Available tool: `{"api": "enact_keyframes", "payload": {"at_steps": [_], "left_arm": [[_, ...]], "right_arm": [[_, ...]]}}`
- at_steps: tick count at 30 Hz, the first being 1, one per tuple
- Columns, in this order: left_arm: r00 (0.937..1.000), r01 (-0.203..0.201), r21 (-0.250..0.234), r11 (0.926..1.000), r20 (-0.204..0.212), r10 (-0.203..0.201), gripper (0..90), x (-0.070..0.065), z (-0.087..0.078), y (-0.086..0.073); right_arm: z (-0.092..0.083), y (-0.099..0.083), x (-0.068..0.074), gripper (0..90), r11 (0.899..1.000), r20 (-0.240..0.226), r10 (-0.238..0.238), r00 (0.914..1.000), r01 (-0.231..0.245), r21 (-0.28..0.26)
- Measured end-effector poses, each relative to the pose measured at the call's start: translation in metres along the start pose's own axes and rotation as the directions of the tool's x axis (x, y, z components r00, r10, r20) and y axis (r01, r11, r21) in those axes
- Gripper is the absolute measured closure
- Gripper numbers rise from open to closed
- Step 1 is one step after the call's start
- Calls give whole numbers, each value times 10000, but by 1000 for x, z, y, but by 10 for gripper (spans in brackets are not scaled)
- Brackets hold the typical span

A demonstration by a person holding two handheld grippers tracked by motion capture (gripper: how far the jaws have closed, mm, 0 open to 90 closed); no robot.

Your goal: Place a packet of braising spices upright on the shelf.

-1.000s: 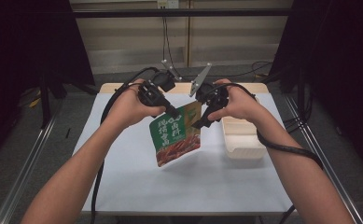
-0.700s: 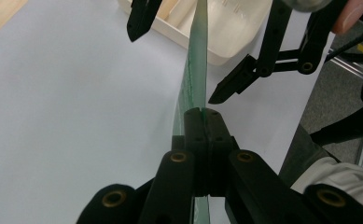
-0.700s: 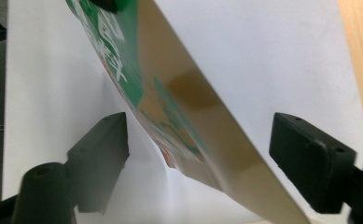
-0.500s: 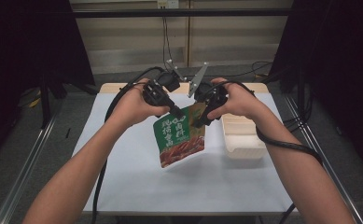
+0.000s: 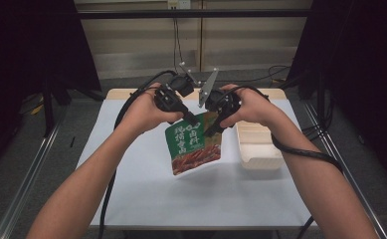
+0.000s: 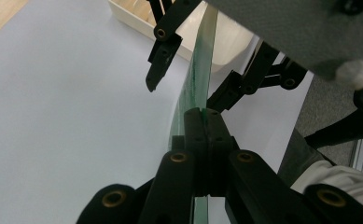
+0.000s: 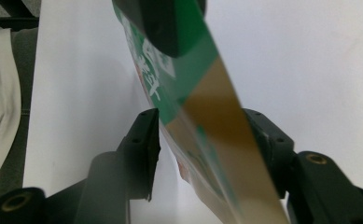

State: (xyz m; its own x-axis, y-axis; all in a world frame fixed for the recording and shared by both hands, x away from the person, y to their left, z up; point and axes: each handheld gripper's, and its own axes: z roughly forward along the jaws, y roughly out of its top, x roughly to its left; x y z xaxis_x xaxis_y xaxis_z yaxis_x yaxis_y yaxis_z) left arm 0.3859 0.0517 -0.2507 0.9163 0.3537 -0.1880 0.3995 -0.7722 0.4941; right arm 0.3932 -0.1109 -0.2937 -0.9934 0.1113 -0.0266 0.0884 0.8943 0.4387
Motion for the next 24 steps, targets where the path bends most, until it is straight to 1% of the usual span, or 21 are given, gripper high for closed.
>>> {"api": "enact_keyframes", "payload": {"at_steps": [1, 3, 4, 5, 6, 7, 8, 9, 10, 11, 12, 13, 15, 16, 17, 18, 19, 21, 22, 23, 24], "left_arm": [[10000, 91, -28, 10000, 29, -91, 900, 0, 0, 0], [9998, 167, -81, 9998, 149, -165, 900, 1, 0, 0], [9995, 279, -163, 9995, 166, -277, 900, 1, 0, 0], [9996, 228, -156, 9996, 153, -225, 900, 1, 0, 0], [9997, 105, -96, 9999, 233, -103, 900, 1, 0, 0], [9996, 158, -133, 9998, 228, -155, 900, 1, 0, 0], [9996, 158, -133, 9998, 228, -155, 900, 1, 0, 0], [9996, 140, -200, 9997, 241, -135, 900, 2, 0, -1], [9996, 140, -200, 9997, 241, -135, 900, 2, 0, -1], [9996, 127, -126, 9998, 271, -123, 900, 2, -1, 0], [9996, 132, -181, 9997, 253, -127, 900, 2, 0, 0], [9996, 38, -194, 9998, 268, -33, 900, 2, 0, 0], [9996, 20, -256, 9997, 284, -12, 900, 2, 0, 0], [9993, 92, -404, 9991, 358, -78, 900, 3, 0, -1], [9993, 92, -404, 9991, 358, -78, 898, 3, 0, -1], [9986, 296, -634, 9975, 455, -268, 898, 3, 0, -3], [9979, 181, -670, 9976, 627, -139, 879, 6, 0, -6], [9978, 207, -745, 9970, 645, -159, 866, 7, -1, -8], [9968, 325, -918, 9952, 762, -255, 847, 8, 1, -12], [9964, 447, -1059, 9934, 759, -368, 834, 8, 1, -13], [9964, 447, -1059, 9934, 759, -368, 819, 8, 1, -13]], "right_arm": [[-1, 1, 0, 561, 10000, -27, -8, 10000, 8, 28], [0, 3, 2, 590, 9999, -171, -122, 9998, 123, 60], [0, 4, 2, 628, 9999, -167, -96, 9998, 98, 120], [-1, 4, 2, 674, 9996, -198, -158, 9997, 162, 230], [0, 4, 2, 710, 9993, -310, -192, 9993, 201, 308], [-1, 5, 2, 747, 9988, -288, -88, 9995, 101, 474], [-1, 5, 2, 747, 9988, -288, -88, 9995, 101, 474], [-2, 5, 3, 795, 9986, -410, -133, 9991, 154, 507], [-2, 5, 3, 795, 9986, -410, -133, 9991, 154, 507], [-2, 5, 3, 855, 9980, -505, 82, 9987, -50, 627], [-2, 5, 3, 855, 9980, -505, 82, 9987, -50, 627], [-3, 6, 2, 895, 9964, -593, 362, 9976, -315, 781], [-4, 6, 2, 900, 9956, -600, 387, 9975, -334, 873], [-5, 7, 2, 900, 9935, -638, 611, 9961, -545, 1000], [-5, 7, 2, 900, 9935, -638, 611, 9961, -545, 1000], [-6, 8, 2, 900, 9930, -656, 646, 9957, -577, 1027], [-8, 8, 1, 900, 9891, -647, 921, 9936, -838, 1206], [-7, 9, 2, 900, 9882, -711, 975, 9927, -881, 1255], [-8, 10, 2, 900, 9841, -676, 1145, 9911, -1038, 1441], [-8, 11, 2, 900, 9838, -613, 1120, 9918, -1019, 1476], [-8, 11, 2, 900, 9838, -613, 1120, 9918, -1019, 1476]]}}
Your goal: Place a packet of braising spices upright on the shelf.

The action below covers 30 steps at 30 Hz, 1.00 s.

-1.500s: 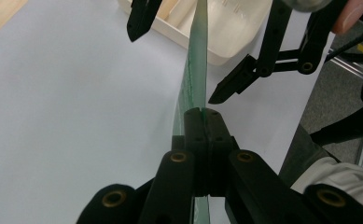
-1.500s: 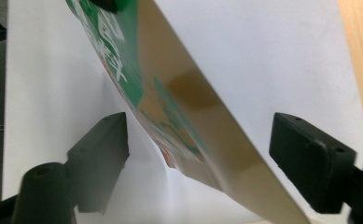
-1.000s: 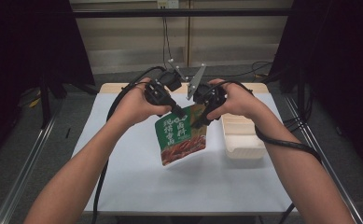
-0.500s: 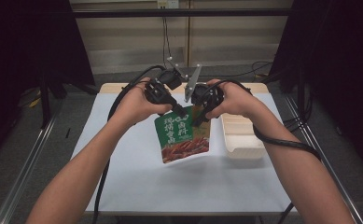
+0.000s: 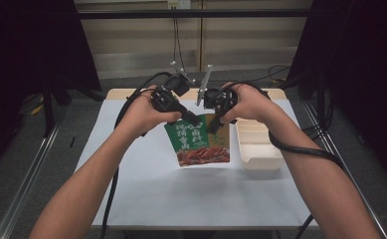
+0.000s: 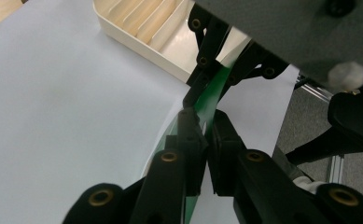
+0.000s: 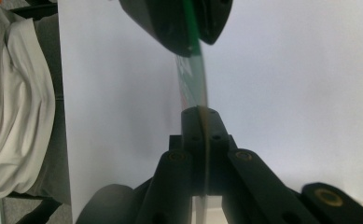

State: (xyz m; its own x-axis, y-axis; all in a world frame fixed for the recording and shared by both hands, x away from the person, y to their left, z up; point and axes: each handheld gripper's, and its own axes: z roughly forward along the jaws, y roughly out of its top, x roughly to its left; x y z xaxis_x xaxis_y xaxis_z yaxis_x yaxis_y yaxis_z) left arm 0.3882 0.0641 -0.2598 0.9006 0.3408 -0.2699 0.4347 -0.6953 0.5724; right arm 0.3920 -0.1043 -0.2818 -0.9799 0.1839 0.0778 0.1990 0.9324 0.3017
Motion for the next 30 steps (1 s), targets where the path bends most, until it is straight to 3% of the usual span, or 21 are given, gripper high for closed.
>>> {"api": "enact_keyframes", "payload": {"at_steps": [1, 4, 5, 6, 7, 8, 9, 11, 13, 15, 18, 19, 20, 23, 30], "left_arm": [[9999, -10, -400, 9992, -116, 5, 776, 0, 0, -3], [10000, 72, -479, 9988, -59, -75, 649, 3, -4, -5], [9994, 342, -803, 9962, 23, -341, 649, 3, -4, -7], [9994, 336, -912, 9953, -44, -342, 592, 2, -4, -9], [9997, 40, -672, 9977, -240, -56, 557, 3, -6, -10], [9997, -26, -853, 9964, -264, 3, 502, 3, -6, -12], [9995, -89, -1000, 9949, -314, 58, 341, 4, -6, -15], [9979, -342, -1171, 9925, -592, 274, 294, 8, -9, -22], [9960, -538, -1032, 9932, -768, 459, 280, 9, -11, -25], [9957, -480, -1369, 9894, -851, 365, 178, 11, -11, -31], [9946, -461, -1695, 9844, -996, 294, 142, 14, -11, -40], [9917, -831, -1788, 9804, -1119, 636, 123, 16, -11, -43], [9889, -917, -1853, 9784, -1324, 676, 98, 16, -11, -46], [9918, -572, -1994, 9783, -1233, 328, 93, 18, -9, -54], [9878, -318, -2025, 9788, -1557, -1, 67, 24, -3, -76]], "right_arm": [[0, 3, 1, 900, 9996, 24, 82, 10000, -82, 275], [-2, 5, 0, 900, 9991, 231, 97, 9997, -106, 403], [-2, 5, -1, 900, 9993, 282, 63, 9996, -73, 371], [-4, 6, -2, 900, 9988, 291, -104, 9995, 90, 481], [-5, 7, 0, 900, 9982, 297, 229, 9993, -245, 553], [-5, 7, 0, 900, 9976, 240, 262, 9994, -277, 633], [-7, 7, -1, 900, 9974, 219, 171, 9996, -186, 689], [-9, 6, -2, 900, 9975, 280, 181, 9994, -199, 677], [-9, 6, -3, 900, 9978, 336, 110, 9994, -132, 653], [-11, 4, -2, 900, 9958, 247, 325, 9992, -345, 844], [-12, 3, -4, 900, 9950, 236, 420, 9988, -439, 895], [-12, 2, -5, 900, 9949, 292, 484, 9984, -507, 876], [-13, 2, -5, 900, 9945, 273, 517, 9983, -539, 896], [-14, 2, -6, 900, 9950, 286, 466, 9985, -489, 875], [-18, 4, -7, 900, 9942, 379, 562, 9977, -594, 894]]}}
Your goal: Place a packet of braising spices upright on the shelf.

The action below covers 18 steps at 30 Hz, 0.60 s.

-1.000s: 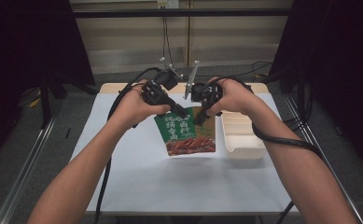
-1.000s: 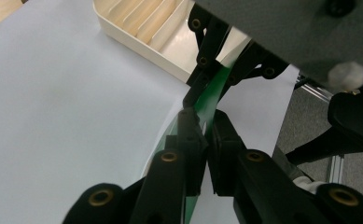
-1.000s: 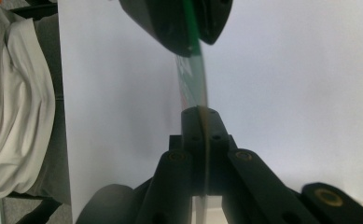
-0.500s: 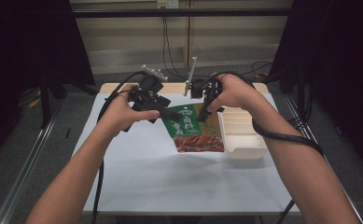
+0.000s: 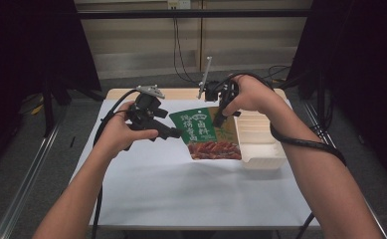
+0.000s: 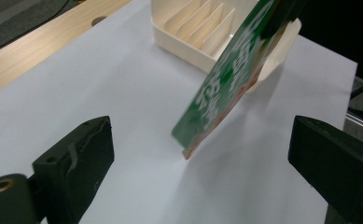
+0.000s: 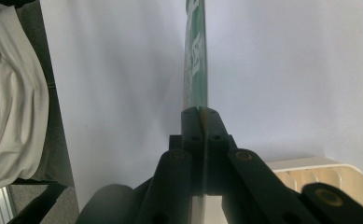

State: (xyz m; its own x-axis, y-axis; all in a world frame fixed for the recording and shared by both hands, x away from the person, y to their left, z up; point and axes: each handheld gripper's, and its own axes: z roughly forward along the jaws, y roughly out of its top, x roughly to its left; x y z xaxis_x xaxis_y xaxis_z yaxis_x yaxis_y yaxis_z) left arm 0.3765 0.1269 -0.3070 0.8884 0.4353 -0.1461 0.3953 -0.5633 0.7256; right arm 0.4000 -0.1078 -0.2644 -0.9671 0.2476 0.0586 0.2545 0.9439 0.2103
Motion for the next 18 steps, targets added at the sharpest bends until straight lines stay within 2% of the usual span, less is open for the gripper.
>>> {"api": "enact_keyframes", "payload": {"at_steps": [9, 11, 12, 15, 18], "left_arm": [[9985, 385, 38, 9993, -397, -383, 64, 8, 4, -33], [9966, 603, -75, 9982, -561, -606, 65, 11, 6, -45], [9953, 674, -18, 9977, -693, -673, 65, 12, 7, -49], [9948, 728, -52, 9973, -704, -730, 65, 14, 8, -58], [9928, 863, -107, 9962, -828, -869, 65, 15, 12, -68]], "right_arm": [[-4, -2, -5, 900, 10000, -49, 88, 9999, -88, 22], [-4, -2, -6, 900, 9999, -54, 108, 9999, -108, 28], [-5, -2, -6, 900, 9998, -72, 201, 9998, -201, 47], [-6, -3, -8, 900, 9997, -76, 224, 9997, -224, -2], [-9, -5, -10, 900, 9989, -57, 467, 9989, -467, -94]]}}
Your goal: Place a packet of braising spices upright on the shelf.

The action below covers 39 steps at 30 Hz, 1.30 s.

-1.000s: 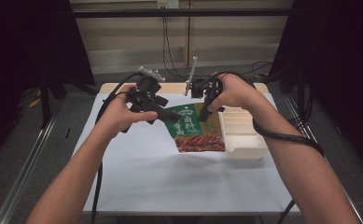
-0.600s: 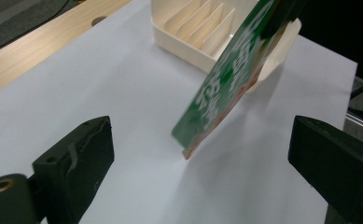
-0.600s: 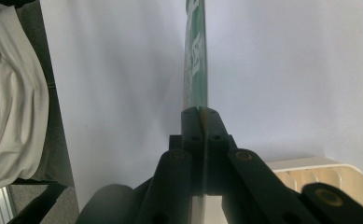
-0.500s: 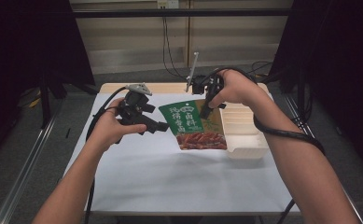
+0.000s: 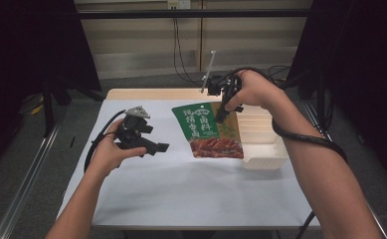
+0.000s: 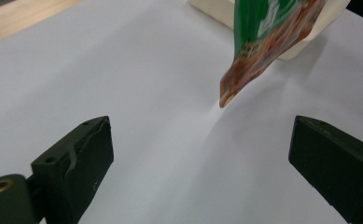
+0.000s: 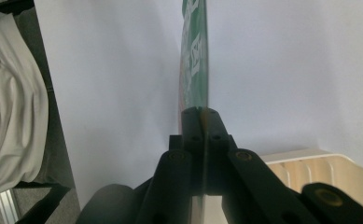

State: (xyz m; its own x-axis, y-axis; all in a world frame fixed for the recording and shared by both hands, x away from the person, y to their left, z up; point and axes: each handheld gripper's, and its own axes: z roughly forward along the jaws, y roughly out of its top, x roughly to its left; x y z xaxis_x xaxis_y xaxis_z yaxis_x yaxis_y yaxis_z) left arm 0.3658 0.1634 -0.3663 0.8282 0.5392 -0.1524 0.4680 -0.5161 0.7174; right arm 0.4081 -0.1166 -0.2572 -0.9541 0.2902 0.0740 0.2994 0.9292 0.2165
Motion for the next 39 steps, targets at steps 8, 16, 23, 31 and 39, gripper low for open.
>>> {"api": "enact_keyframes", "payload": {"at_steps": [8, 16, 23, 31, 39], "left_arm": [[9997, -11, 148, 9999, -253, 15, 65, 1, 13, -20], [9995, -48, 324, 9995, -310, 58, 63, 0, 21, -27], [9994, -102, 266, 9996, -330, 111, 64, 0, 22, -29], [9992, 22, 319, 9995, -402, -9, 63, 0, 22, -33], [9989, 199, 216, 9996, -423, -190, 63, 3, 22, -36]], "right_arm": [[-9, -3, -5, 900, 9998, 172, 196, 9997, -194, -78], [-17, -9, -11, 900, 9992, 320, 392, 9987, -392, -14], [-26, -16, -13, 900, 9980, 526, 638, 9966, -639, 0], [-36, -32, -14, 900, 9947, 609, 996, 9932, -979, -302], [-40, -45, -16, 900, 9916, 656, 1276, 9897, -1260, -281]]}}
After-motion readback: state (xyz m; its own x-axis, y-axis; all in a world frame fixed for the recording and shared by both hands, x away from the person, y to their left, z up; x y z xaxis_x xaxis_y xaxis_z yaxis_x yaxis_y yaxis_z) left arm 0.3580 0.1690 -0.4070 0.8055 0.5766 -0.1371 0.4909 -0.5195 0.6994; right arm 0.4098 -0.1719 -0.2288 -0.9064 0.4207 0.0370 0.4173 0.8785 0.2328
